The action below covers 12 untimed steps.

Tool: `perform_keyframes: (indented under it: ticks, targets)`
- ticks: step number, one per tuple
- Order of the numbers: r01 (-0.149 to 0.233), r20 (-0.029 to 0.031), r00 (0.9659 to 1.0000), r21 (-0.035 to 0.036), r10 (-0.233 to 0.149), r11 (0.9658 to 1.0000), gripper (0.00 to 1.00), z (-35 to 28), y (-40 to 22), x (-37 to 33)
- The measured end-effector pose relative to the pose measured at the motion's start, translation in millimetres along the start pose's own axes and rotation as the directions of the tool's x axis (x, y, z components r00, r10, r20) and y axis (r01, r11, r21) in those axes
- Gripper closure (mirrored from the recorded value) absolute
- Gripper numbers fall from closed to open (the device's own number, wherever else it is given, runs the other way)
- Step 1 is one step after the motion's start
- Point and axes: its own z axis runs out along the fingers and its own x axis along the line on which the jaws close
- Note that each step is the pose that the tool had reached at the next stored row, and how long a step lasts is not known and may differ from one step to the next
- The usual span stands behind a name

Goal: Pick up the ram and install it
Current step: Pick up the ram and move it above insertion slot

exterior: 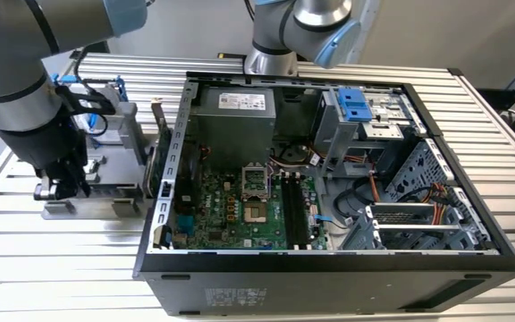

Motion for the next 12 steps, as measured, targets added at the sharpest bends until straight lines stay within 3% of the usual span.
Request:
perform_keyframes:
  ticks: [3, 9, 12]
  targets:
    - [0.0, -0.0001, 1.0, -0.0001, 0.0, 1.0, 1.0, -9.1, 0.2, -0.3]
    - [0.0, -0.0001, 1.0, -0.0001, 0.0, 1.0, 1.0, -19.4, 0.4, -0.7]
    - [0.0, -0.0001, 1.0, -0.0002, 0.0, 1.0, 1.0, -28.4, 0.6, -1.0]
